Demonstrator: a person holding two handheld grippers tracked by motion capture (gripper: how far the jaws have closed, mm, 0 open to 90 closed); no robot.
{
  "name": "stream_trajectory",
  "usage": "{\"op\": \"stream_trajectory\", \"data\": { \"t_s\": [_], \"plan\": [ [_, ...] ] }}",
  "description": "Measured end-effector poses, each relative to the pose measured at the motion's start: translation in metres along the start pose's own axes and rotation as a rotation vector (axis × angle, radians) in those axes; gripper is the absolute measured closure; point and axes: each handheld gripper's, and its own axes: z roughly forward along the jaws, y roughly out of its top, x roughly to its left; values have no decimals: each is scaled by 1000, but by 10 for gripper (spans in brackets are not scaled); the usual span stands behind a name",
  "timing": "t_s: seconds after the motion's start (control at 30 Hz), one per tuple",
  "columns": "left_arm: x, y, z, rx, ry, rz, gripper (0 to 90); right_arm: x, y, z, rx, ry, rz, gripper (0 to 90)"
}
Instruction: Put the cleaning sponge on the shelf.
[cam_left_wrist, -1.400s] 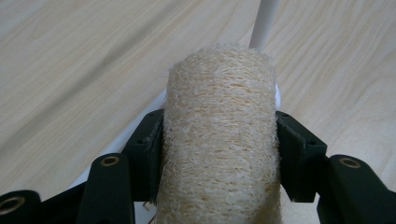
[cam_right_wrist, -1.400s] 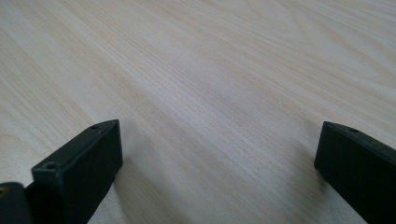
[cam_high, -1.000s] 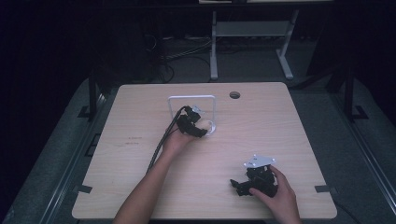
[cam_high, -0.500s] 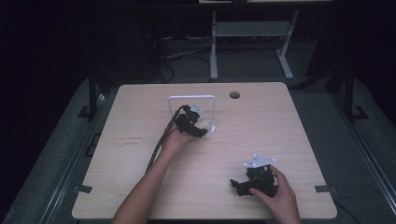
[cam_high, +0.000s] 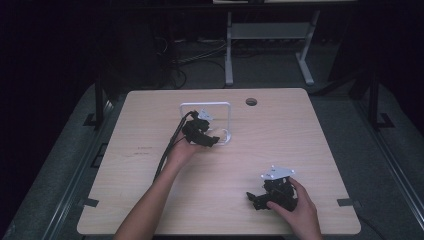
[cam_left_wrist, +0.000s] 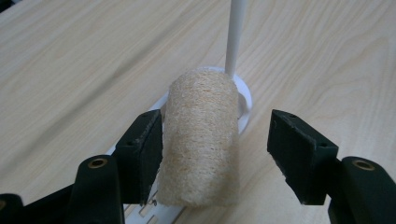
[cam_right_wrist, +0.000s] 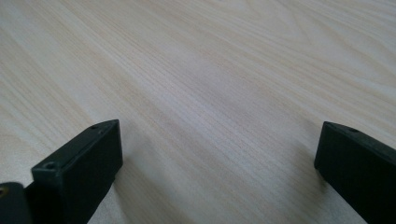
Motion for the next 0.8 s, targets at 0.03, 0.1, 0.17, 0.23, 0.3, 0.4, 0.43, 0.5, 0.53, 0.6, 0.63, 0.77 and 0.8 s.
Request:
{"op": "stream_trajectory", "data": {
  "t_s": [0.03,0.1,0.17,0.23,0.3,0.4,0.43,0.5,0.53,0.6,0.63,0.77,0.8],
  "plan": [
    [0,0,0,0,0,0,381,0,0,0,0,0,0,6],
    [-1,-1,-7,-10,-11,-2,418,0,0,0,-1,3,6,5],
    [-2,-1,-12,-21,-16,4,457,0,0,0,-1,1,0,6],
    [-5,-2,-17,-38,-38,-1,531,0,0,0,0,-2,-2,5],
    [-7,-4,-20,-46,-71,-8,625,0,0,0,2,-1,3,6],
    [-11,-6,-23,-42,-108,-11,753,0,0,0,3,-1,4,6],
    [-12,-7,-23,-40,-117,-12,797,0,0,0,2,-1,1,6],
    [-13,-9,-23,-35,-139,-17,883,0,0,0,2,0,3,6],
    [-13,-9,-23,-35,-139,-17,898,1,0,0,2,2,8,6],
    [-15,-12,-22,-24,-155,-20,899,0,0,0,-1,1,1,6],
    [-15,-12,-22,-24,-155,-20,900,0,0,0,0,1,3,5],
    [-19,-22,-17,-2,-181,-14,900,0,0,0,1,-2,-2,6],
    [-19,-22,-17,-2,-181,-14,899,0,0,0,1,-2,-2,6]
  ]
}}
